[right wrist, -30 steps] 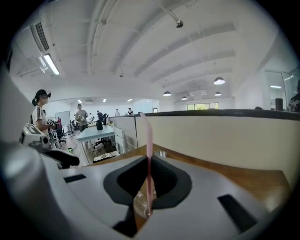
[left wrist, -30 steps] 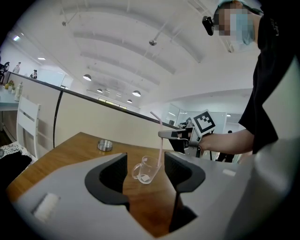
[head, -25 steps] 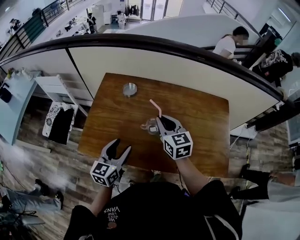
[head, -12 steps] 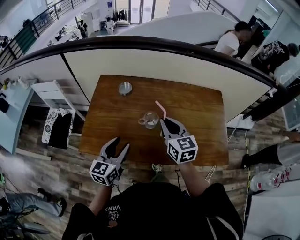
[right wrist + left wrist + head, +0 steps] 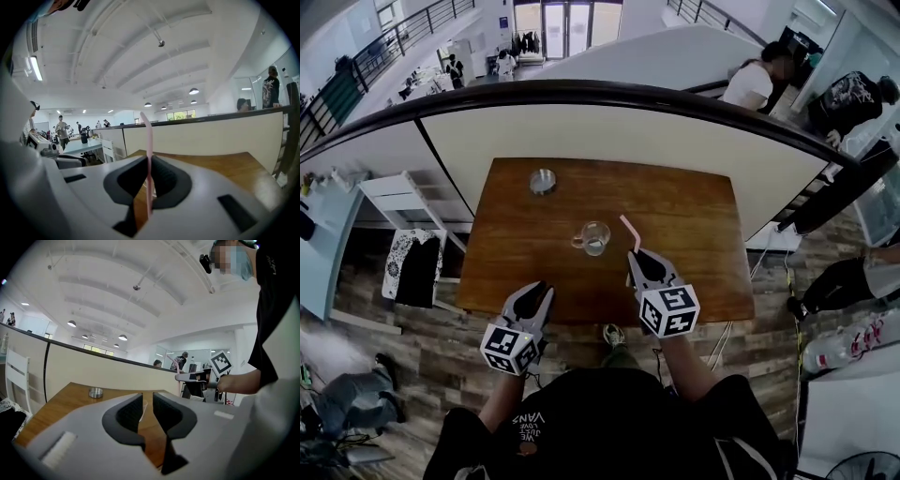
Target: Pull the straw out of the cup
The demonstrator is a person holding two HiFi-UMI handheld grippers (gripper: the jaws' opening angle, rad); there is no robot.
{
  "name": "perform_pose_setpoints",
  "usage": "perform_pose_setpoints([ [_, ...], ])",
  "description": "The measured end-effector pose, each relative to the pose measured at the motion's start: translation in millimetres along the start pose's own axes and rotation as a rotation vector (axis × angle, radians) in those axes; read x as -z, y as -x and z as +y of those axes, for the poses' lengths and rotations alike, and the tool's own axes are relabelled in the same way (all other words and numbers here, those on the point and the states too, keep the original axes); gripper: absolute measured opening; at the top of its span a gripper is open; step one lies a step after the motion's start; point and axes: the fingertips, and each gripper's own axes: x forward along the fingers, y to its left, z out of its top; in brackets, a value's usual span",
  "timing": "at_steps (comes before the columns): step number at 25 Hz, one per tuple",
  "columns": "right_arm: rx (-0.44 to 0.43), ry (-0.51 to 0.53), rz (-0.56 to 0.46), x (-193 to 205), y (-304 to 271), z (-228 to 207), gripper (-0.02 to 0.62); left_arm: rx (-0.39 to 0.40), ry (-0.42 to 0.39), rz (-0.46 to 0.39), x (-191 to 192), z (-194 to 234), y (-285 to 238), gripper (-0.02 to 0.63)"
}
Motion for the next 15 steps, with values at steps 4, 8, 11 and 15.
perform_pose_setpoints([
  [4,0.03,-0.009,0.003,9,14,0,0.032,0.017,-0.001,-0.008,1,-4,3,0.044],
  [8,0.056,-0.019,0.008,15,28,0,0.032,0.03,-0.002,-0.014,-1,-9,7,0.02],
  [11,0.073,-0.025,0.011,19,36,2,0.032,0.041,-0.002,-0.014,-1,-11,11,0.014],
  [15,0.089,-0.031,0.016,28,45,8,0.032,0.055,-0.002,-0.011,2,-13,17,0.012],
])
